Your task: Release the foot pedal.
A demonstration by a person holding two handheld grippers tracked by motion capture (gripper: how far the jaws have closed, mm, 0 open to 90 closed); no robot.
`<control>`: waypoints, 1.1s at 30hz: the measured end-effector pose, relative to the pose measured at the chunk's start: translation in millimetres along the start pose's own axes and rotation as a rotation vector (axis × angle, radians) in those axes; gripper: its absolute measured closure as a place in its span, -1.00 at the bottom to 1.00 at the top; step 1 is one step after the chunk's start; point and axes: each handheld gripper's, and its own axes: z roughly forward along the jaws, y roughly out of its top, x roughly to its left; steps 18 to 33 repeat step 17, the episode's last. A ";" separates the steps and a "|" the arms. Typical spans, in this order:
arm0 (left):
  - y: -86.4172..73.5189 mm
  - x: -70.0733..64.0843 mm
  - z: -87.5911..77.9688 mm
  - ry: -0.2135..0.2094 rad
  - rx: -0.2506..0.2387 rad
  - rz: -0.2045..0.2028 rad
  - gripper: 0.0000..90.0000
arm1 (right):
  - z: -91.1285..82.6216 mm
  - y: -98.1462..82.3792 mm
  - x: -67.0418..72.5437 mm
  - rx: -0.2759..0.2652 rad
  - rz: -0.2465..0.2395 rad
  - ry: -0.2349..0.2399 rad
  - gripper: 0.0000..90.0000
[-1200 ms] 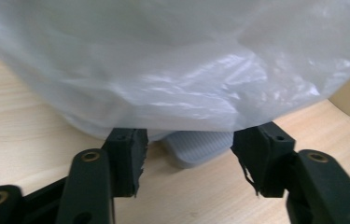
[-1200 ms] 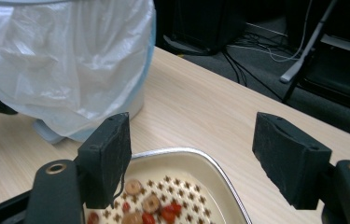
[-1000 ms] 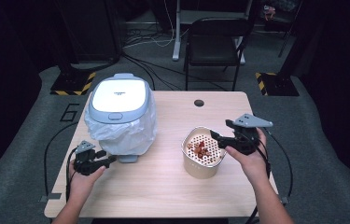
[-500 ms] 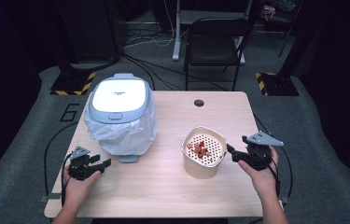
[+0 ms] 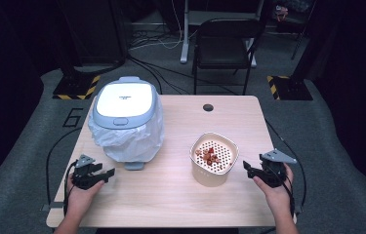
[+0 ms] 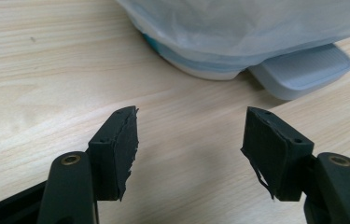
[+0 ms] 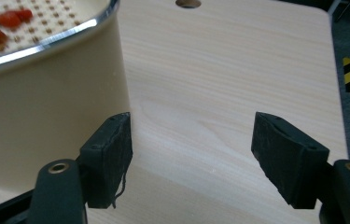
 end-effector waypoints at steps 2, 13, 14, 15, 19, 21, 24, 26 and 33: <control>-0.7 1.9 0.5 0.002 0.008 0.005 -0.21 | 5.1 -4.7 -1.5 0.009 0.007 0.004 -0.36; -2.7 3.0 5.1 0.032 0.023 0.031 -0.25 | 27.9 -27.9 -7.6 0.071 -0.006 0.014 -0.33; -3.0 2.6 5.7 0.031 0.024 0.023 -0.25 | 29.3 -29.5 -7.5 0.080 -0.001 0.014 -0.33; -3.2 3.1 5.6 0.036 0.023 0.028 -0.25 | 30.8 -31.2 -7.9 0.088 -0.008 0.008 -0.33; -3.9 3.0 6.1 0.038 0.015 0.016 -0.27 | 34.0 -34.8 -9.2 0.092 -0.009 0.001 -0.35; -3.9 3.0 6.1 0.038 0.015 0.016 -0.27 | 34.0 -34.8 -9.2 0.092 -0.009 0.001 -0.35; -3.9 3.0 6.1 0.038 0.015 0.016 -0.27 | 34.0 -34.8 -9.2 0.092 -0.009 0.001 -0.35; -3.9 3.0 6.1 0.038 0.015 0.016 -0.27 | 34.0 -34.8 -9.2 0.092 -0.009 0.001 -0.35; -3.9 3.0 6.1 0.038 0.015 0.016 -0.27 | 34.0 -34.8 -9.2 0.092 -0.009 0.001 -0.35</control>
